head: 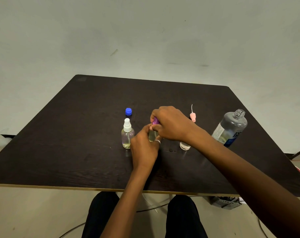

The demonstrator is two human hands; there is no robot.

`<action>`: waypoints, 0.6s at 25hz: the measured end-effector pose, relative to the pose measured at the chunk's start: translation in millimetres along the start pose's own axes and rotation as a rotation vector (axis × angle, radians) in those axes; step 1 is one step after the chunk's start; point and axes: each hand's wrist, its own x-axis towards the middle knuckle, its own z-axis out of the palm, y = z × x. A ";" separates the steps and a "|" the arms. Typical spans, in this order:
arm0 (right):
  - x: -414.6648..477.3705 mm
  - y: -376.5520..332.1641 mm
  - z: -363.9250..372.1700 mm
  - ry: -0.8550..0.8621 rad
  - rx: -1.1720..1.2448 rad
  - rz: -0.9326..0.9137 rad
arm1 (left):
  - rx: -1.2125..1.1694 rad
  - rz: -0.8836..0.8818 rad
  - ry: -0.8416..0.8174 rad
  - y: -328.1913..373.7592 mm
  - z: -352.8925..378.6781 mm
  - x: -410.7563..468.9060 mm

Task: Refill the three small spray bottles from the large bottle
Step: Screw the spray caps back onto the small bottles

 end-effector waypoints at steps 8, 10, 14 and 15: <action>-5.7 6.1 -14.8 -0.031 -0.046 -0.004 | -0.021 -0.048 -0.004 7.9 2.6 -10.0; -13.3 11.1 -32.4 0.015 -0.030 0.021 | 0.027 -0.085 0.021 9.6 0.8 -20.7; -28.6 33.6 -76.1 0.121 -0.002 0.092 | 0.128 -0.015 0.101 23.7 -1.8 -65.7; -29.2 42.6 -82.7 0.138 -0.007 0.111 | 0.121 0.050 0.080 27.7 1.0 -72.8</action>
